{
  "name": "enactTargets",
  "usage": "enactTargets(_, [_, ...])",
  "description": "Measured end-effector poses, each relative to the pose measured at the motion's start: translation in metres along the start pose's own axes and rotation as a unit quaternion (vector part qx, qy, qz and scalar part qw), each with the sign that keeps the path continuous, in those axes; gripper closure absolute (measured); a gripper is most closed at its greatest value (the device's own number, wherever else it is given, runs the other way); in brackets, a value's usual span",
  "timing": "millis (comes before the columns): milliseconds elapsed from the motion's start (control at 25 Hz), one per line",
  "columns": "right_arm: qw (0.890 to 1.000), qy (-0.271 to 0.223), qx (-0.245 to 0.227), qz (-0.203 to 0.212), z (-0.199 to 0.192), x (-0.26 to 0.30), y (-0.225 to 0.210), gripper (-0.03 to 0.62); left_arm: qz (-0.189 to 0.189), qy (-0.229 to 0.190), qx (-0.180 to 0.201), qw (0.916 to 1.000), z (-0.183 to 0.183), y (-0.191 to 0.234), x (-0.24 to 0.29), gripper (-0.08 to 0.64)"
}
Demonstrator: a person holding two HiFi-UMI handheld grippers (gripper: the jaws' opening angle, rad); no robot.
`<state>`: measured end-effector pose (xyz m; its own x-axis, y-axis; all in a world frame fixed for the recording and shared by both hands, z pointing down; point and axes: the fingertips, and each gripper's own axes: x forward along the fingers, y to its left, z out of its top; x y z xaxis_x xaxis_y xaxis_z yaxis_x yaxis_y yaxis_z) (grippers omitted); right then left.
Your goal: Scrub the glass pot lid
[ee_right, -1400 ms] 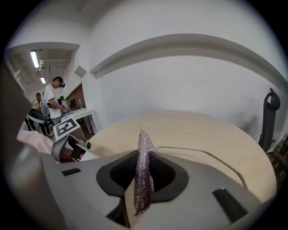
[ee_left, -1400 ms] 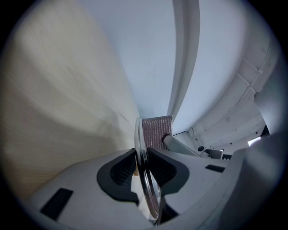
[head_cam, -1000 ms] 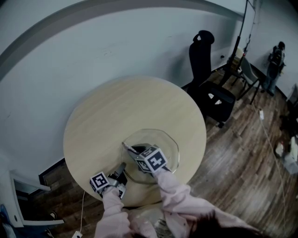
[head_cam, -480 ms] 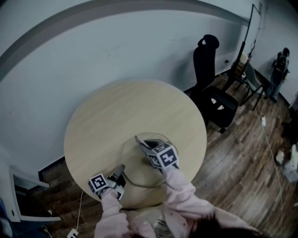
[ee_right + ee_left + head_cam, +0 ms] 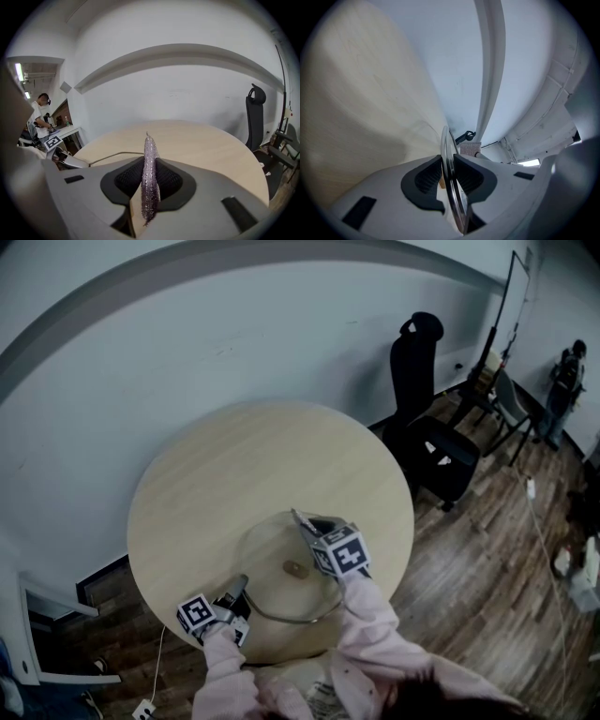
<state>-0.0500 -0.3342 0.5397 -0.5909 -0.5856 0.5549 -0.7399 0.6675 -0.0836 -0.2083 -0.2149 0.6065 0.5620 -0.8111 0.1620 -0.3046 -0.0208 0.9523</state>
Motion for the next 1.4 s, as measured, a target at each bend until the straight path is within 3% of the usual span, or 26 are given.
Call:
enactTargets(280, [0.998,0.032,-0.043,-0.038,-0.005,-0.007,-0.020,0.506,-0.004,-0.002,0.000,1.0000,-0.001,-0.002,0.000,0.488])
enactTargets(600, [0.994,0.055,-0.090,-0.033,-0.007,-0.007,-0.012,0.506,-0.012,-0.007,-0.003,0.9999,0.006,-0.003,0.001,0.489])
enactTargets(1400, [0.991,0.078,-0.102,-0.028,-0.024,-0.007,0.005,0.506,-0.018,-0.011,-0.012,0.9997,0.005,-0.005,0.002,0.491])
